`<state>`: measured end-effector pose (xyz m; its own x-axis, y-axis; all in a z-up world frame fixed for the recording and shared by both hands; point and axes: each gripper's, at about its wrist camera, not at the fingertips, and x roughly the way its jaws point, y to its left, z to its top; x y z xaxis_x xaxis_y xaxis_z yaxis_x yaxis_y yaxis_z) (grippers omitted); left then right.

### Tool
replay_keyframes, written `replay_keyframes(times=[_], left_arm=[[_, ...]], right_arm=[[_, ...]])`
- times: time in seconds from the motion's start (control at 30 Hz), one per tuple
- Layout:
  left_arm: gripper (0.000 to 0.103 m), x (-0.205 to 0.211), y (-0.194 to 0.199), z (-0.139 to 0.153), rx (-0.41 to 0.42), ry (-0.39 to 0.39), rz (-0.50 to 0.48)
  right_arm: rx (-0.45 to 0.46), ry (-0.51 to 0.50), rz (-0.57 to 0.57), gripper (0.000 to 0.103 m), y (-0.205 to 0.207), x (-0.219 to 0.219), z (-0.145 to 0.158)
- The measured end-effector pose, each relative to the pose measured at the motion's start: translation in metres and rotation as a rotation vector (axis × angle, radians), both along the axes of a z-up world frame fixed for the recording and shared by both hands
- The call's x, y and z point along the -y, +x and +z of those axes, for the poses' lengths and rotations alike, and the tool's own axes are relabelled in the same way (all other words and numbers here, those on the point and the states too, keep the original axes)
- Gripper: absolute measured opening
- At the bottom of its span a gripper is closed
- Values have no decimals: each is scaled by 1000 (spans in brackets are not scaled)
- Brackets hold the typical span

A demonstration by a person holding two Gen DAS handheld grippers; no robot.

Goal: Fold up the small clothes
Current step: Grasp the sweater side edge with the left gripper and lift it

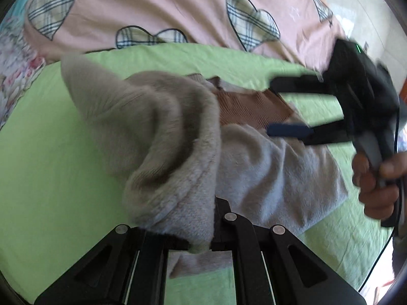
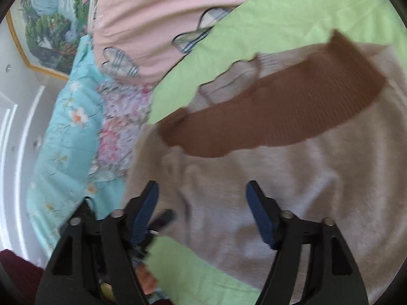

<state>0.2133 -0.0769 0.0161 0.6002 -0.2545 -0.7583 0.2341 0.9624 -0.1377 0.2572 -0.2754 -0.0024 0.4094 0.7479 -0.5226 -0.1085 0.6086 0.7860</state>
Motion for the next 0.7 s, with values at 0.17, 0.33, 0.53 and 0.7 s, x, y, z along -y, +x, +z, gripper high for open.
replay_keyframes(times=[0.17,0.33,0.53,0.7], left_arm=[[5,11,-4,-9,28,7,-16],[5,7,-16,-12,72,26,-7],[5,19,-32,-3,134,52,-20],[6,45,-42,16,145,-32,-132]], right_arm=[[18,-53,165,87,39,-45,0],[72,-43,338,87,73,-100,0],[173,-237,278,17,87,-119,10],[251,-245,97,15,41,-65,39]])
